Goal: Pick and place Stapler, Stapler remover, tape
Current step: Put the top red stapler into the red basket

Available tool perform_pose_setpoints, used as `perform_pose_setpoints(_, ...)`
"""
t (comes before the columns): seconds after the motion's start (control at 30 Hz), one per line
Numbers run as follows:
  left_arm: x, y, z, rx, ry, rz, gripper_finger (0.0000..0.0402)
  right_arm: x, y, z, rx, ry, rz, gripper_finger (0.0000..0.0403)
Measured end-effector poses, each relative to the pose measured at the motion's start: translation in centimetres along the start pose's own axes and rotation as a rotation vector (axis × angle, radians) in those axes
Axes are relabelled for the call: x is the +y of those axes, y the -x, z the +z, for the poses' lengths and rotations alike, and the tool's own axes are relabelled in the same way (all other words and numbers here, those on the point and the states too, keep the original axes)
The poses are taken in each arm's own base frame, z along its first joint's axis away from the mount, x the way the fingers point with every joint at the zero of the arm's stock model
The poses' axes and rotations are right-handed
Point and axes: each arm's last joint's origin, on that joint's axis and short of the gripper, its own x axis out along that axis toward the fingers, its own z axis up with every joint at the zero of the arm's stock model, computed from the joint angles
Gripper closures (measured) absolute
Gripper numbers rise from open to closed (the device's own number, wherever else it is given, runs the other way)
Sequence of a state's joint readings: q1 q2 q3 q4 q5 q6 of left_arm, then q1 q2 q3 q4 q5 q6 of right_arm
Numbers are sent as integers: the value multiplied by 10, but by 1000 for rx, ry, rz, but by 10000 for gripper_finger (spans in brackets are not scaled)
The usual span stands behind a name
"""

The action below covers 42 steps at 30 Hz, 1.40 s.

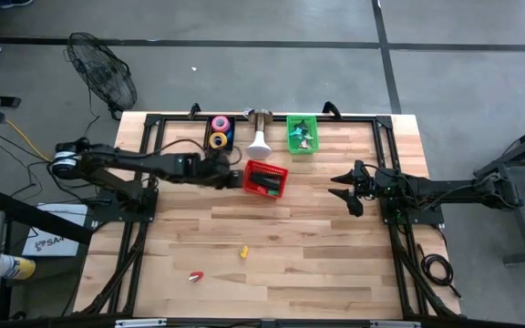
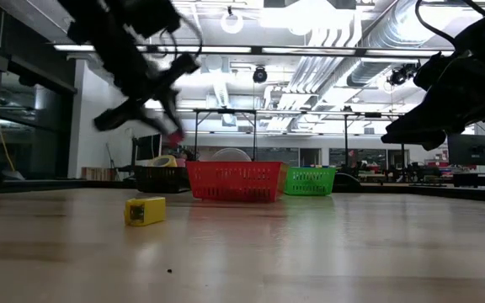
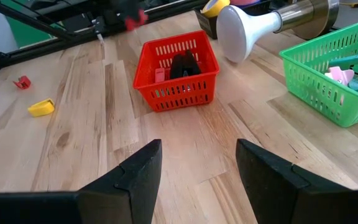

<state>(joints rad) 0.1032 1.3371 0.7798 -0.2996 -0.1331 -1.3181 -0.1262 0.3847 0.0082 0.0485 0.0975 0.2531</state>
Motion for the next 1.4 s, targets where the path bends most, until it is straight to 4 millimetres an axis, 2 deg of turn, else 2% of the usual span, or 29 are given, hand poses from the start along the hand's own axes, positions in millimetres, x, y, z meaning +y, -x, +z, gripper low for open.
perform_pose_setpoints(0.2, -37, 3, 14, -145, -262, -40, 345, 0, 0, 0, 0, 0, 0, 205)
perform_pose_setpoints(0.4, -59, -20, 17, -152, -408, -2, 345, 0, 0, 0, 0, 0, 0, 205)
perform_pose_setpoints(0.6, -60, -58, 12, -110, -379, 86, 345, 0, 0, 0, 0, 0, -1, 205)
perform_pose_setpoints(0.73, -55, -74, 9, -86, -332, 160, 345, 0, 0, 0, 0, 0, -1, 205)
perform_pose_setpoints(0.97, -48, -75, 7, -78, -278, 247, 346, 0, 0, 0, 0, 0, 0, 205)
perform_pose_setpoints(1.13, -48, -75, 6, -41, -275, 240, 340, 0, 0, 0, 0, 0, 0, 205)
perform_pose_setpoints(1.4, -48, -75, 6, -35, -291, 237, 264, 0, 0, 0, 0, 0, -1, 205)
